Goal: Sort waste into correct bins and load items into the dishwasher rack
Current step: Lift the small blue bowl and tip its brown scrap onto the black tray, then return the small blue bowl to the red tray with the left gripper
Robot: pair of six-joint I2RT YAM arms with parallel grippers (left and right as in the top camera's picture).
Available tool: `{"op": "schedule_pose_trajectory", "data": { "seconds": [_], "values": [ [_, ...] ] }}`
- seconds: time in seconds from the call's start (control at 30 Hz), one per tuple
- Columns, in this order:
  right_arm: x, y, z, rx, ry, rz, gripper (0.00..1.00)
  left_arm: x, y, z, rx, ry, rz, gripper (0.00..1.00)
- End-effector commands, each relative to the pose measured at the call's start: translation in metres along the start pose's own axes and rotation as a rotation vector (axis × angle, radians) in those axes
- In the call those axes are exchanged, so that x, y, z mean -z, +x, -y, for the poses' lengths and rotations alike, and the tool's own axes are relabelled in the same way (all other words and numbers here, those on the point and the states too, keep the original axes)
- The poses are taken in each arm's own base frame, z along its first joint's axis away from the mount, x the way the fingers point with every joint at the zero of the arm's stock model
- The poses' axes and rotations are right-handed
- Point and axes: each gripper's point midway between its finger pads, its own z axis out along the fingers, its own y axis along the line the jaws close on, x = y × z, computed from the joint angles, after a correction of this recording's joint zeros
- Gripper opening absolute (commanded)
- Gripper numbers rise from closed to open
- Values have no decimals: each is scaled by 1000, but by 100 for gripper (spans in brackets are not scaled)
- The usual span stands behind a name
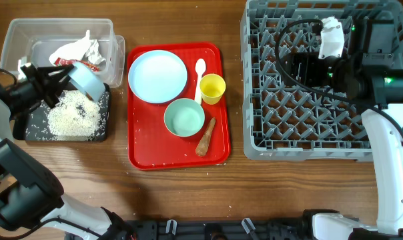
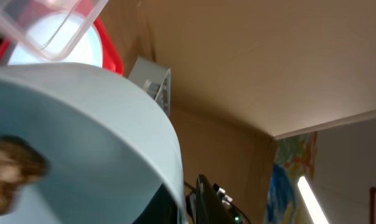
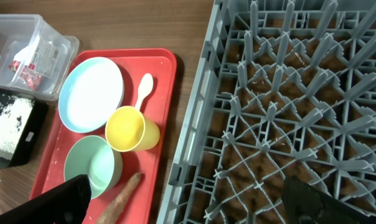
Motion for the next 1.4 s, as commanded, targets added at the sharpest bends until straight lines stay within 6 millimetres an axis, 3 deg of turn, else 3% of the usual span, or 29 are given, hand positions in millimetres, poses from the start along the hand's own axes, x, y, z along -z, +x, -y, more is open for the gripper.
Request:
{"op": "schedule_pose_trajectory", "data": {
  "seconds": [0.0, 0.2, 0.27, 0.3, 0.37, 0.47, 0.57, 0.63, 0.77, 1.0, 1.1, 1.17, 1.37],
  "values": [
    [1, -7, -2, 31, 4, 15, 100, 11, -5, 11, -17, 66, 1, 4],
    [1, -6, -1, 31, 5, 12, 100, 18, -9, 10, -58, 66, 23, 4],
    [1, -6, -2, 30, 4, 13, 100, 14, -7, 10, -71, 59, 15, 4],
    [1, -6, -2, 30, 4, 12, 100, 5, 4, 13, -143, 46, -9, 4],
    [1, -5, -2, 28, 4, 8, 100, -13, 24, 5, -184, -98, -11, 4],
    [1, -6, -2, 29, 4, 12, 100, -42, 67, -25, -365, -550, 18, 4],
    [1, -9, -2, 34, 4, 24, 100, -50, 89, -42, -433, -817, 82, 4],
    [2, -11, -2, 37, 5, 32, 100, -59, 107, -67, -482, -1018, 72, 4],
    [1, -11, -2, 38, 4, 33, 100, -70, 130, -106, -541, -1226, 87, 4],
    [2, -11, -2, 38, 4, 33, 100, -103, 157, -154, -656, -1233, -11, 4],
    [2, -11, -2, 35, 4, 33, 100, -112, 172, -164, -701, -1236, -62, 4],
    [2, -11, -2, 35, 4, 32, 100, -112, 180, -173, -721, -1257, -86, 4],
    [2, -10, -2, 34, 4, 30, 100, -97, 174, -192, -702, -1334, -39, 7]
  ]
}}
